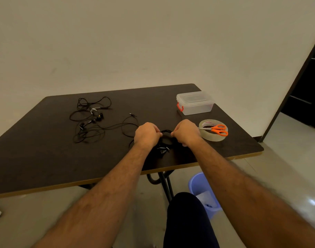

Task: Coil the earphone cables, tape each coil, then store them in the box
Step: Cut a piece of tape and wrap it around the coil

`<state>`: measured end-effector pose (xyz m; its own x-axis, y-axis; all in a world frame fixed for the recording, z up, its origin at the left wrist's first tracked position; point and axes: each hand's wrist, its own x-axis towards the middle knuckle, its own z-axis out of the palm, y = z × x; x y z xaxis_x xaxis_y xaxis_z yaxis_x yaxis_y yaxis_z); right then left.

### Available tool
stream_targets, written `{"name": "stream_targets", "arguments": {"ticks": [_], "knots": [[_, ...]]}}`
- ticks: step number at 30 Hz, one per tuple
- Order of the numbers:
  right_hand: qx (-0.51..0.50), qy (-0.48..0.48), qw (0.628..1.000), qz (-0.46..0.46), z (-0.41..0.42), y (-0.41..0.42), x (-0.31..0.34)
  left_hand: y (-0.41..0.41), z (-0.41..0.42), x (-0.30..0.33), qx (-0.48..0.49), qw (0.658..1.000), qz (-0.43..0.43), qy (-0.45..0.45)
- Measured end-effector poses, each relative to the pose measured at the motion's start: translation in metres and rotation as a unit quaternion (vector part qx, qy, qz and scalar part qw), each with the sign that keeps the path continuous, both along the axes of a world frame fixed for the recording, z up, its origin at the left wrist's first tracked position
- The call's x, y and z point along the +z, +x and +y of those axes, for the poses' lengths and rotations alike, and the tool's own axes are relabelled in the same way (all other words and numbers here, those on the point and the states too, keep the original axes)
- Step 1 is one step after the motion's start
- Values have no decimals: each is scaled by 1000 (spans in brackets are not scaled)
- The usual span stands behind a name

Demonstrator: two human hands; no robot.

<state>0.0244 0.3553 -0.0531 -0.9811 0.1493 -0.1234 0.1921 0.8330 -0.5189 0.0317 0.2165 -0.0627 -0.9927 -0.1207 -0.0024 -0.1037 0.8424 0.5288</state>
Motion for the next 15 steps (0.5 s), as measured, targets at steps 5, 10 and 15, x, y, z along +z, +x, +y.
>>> {"name": "stream_targets", "arguments": {"ticks": [5, 10, 15], "knots": [[18, 37, 999, 15, -1, 3, -1, -1, 1, 2, 2, 1000, -13, -10], [25, 12, 1000, 15, 3, 5, 1, 1, 1, 3, 2, 1000, -17, 4], [31, -29, 999, 20, 7, 8, 1, 4, 2, 4, 5, 1000, -9, 12]]}}
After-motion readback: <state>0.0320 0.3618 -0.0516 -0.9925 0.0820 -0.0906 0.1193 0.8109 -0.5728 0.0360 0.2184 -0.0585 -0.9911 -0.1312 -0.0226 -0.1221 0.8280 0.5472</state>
